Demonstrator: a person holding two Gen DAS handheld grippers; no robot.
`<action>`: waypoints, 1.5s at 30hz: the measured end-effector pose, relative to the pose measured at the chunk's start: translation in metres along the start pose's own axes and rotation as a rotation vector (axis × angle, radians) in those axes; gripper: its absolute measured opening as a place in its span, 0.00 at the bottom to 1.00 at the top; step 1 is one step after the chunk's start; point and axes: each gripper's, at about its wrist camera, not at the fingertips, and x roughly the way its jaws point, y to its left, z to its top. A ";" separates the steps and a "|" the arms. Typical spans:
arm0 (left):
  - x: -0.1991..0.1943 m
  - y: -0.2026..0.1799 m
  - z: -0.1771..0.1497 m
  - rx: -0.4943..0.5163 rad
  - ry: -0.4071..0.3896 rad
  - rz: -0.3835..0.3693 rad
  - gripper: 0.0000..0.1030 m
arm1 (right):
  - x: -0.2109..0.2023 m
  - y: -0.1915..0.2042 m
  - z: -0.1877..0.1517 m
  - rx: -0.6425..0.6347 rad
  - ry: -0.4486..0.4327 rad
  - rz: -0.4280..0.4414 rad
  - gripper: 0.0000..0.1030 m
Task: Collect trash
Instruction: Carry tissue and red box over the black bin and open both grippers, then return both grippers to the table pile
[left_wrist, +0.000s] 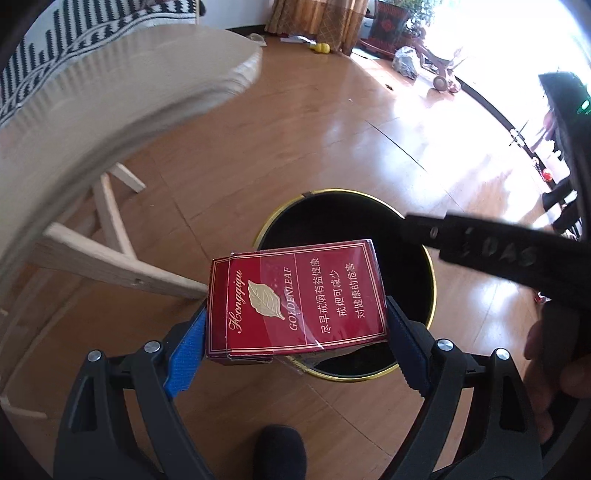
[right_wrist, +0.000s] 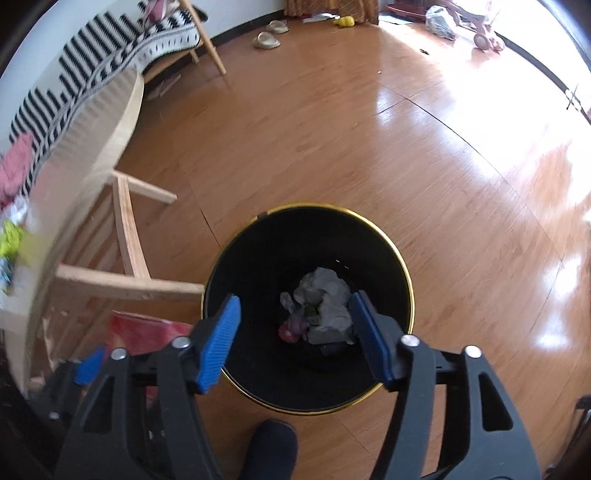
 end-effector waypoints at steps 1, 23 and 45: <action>0.004 -0.003 0.000 0.006 0.003 -0.011 0.83 | -0.002 -0.001 0.000 0.002 -0.004 0.001 0.66; 0.010 -0.017 0.008 0.070 0.001 -0.126 0.91 | -0.033 -0.004 0.003 0.039 -0.076 -0.030 0.70; -0.202 0.337 -0.011 -0.313 -0.290 0.218 0.93 | -0.065 0.338 0.016 -0.332 -0.289 0.161 0.78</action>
